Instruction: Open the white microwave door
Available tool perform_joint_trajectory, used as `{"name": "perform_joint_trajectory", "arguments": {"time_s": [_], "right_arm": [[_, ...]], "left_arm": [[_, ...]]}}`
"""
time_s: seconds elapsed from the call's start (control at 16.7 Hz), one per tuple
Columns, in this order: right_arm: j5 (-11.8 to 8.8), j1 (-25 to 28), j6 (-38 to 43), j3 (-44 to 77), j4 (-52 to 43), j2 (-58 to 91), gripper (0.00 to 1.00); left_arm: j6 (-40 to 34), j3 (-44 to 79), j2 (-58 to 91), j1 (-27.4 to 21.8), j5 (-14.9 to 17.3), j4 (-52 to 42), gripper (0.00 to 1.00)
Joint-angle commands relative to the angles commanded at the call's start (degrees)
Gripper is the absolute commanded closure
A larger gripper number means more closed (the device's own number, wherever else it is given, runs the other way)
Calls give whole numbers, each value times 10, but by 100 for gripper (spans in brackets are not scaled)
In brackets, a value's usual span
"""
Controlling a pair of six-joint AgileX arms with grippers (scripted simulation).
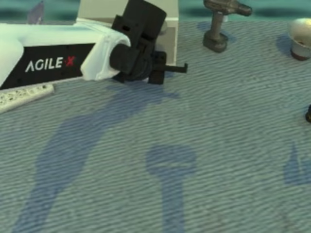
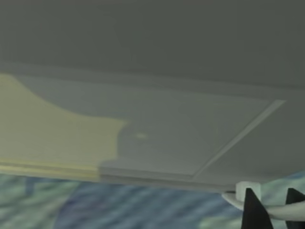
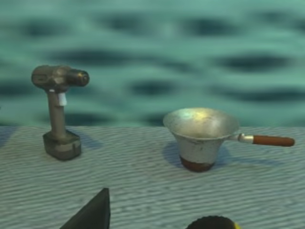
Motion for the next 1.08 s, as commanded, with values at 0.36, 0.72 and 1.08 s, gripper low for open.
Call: {"name": "perform_joint_trajectory", "arguments": {"time_s": [0.36, 0.72, 1.08], "right_arm": [[0, 0, 0, 0, 0, 0, 0], [0, 0, 0, 0, 0, 0, 0], [0, 0, 0, 0, 0, 0, 0]], "left_arm": [[0, 0, 0, 0, 0, 0, 100], [9, -10, -7, -1, 11, 5, 100], [25, -26, -17, 6, 20, 14, 100]]}}
